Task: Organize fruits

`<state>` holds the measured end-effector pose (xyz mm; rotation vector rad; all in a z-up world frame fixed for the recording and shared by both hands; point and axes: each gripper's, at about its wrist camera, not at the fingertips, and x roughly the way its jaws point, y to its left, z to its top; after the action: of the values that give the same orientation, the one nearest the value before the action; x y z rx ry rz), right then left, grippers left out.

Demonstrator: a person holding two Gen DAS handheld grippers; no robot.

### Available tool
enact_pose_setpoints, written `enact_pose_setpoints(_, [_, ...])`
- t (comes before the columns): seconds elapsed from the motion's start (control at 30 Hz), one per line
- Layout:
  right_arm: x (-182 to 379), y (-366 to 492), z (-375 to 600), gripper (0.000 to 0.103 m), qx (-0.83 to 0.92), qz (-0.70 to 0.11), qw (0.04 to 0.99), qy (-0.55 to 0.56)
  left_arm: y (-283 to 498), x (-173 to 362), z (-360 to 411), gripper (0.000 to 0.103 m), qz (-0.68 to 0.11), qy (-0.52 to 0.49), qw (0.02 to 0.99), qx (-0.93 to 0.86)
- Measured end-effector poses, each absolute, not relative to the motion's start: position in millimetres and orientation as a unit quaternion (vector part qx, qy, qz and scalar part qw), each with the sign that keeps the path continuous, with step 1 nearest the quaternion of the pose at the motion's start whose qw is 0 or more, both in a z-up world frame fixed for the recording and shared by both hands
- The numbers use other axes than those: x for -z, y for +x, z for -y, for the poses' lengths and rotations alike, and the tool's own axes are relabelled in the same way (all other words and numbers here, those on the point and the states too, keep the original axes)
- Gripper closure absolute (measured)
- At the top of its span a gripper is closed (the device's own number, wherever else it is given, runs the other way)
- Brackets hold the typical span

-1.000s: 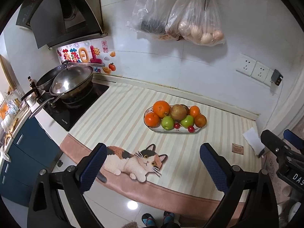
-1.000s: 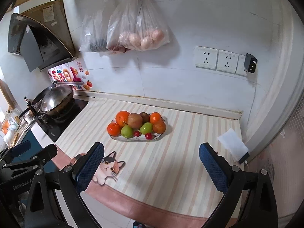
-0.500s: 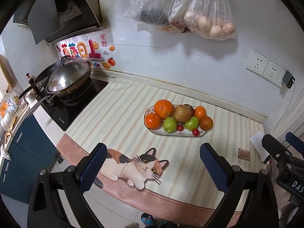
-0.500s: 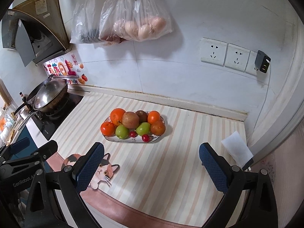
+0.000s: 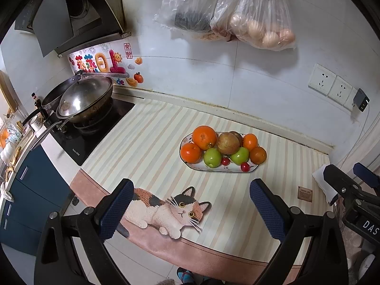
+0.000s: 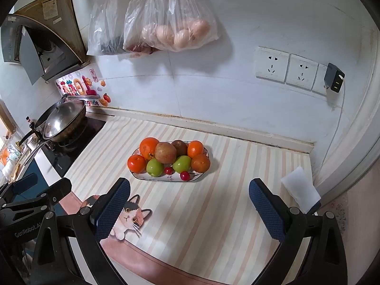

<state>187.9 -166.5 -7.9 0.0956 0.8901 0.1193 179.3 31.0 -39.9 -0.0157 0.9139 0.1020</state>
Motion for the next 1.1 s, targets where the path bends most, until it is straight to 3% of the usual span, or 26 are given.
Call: enact_pose_setpoints(1.1, [7.2,179.2,166.0,0.001,-0.06,-0.427,0.901,0.049,173.3,35.3,-25.1,0.003,-0.437,-0.006,0.898,-0.043])
